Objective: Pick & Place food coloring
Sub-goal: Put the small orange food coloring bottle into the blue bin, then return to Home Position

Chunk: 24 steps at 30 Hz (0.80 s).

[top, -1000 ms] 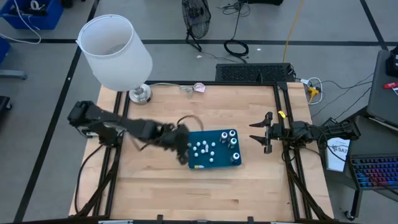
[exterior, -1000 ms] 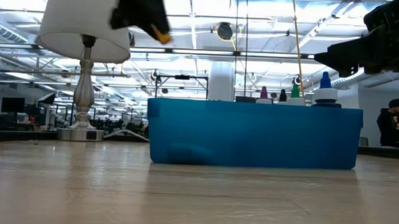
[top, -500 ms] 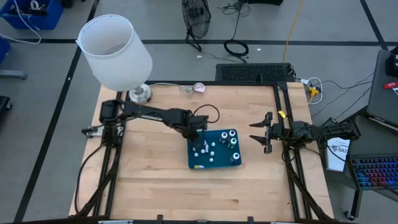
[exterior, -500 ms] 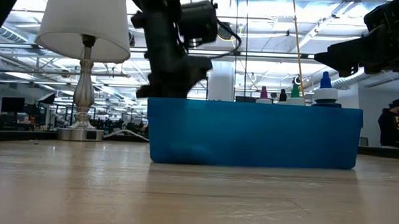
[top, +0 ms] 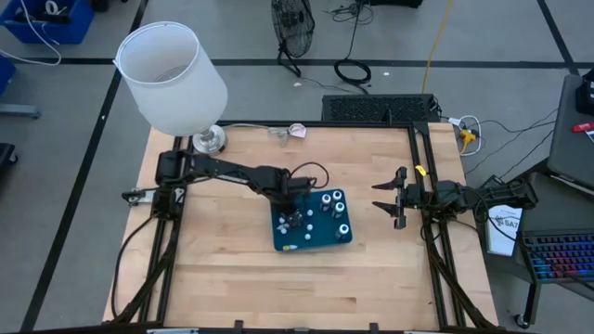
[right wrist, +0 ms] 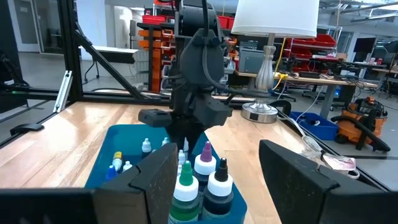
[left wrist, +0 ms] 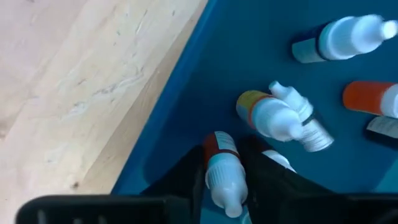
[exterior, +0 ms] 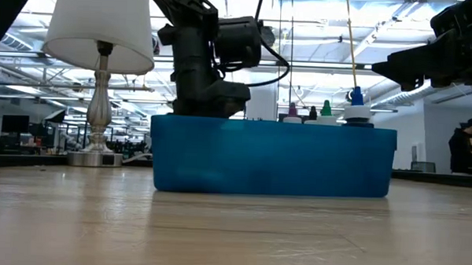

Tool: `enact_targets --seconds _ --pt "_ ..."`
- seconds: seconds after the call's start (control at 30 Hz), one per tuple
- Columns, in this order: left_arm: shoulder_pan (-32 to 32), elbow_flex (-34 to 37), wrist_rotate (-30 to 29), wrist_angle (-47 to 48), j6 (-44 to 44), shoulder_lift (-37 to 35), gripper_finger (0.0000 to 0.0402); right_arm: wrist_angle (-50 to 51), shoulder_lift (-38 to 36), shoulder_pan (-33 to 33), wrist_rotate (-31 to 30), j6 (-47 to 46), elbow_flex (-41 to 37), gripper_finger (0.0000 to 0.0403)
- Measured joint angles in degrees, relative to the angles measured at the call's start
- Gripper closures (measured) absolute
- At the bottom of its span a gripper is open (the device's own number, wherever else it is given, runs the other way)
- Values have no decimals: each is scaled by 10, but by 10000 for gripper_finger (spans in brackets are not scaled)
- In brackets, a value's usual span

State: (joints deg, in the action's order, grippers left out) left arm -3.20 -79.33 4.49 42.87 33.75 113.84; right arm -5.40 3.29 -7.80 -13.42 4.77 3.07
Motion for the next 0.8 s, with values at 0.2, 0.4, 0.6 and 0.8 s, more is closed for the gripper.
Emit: enact_targets --seconds 0.2,0.4,0.6,0.8 --pt "0 0 0 -12 -2 -1 286 0 0 0 0 0 0 190" --pt "-7 -18 5 -10 0 -1 284 0 0 0 0 0 0 190" --pt "-8 -87 28 23 -25 -14 283 0 0 0 0 0 0 190" --pt "45 -127 -75 -8 -107 -100 282 0 0 0 0 0 0 190"
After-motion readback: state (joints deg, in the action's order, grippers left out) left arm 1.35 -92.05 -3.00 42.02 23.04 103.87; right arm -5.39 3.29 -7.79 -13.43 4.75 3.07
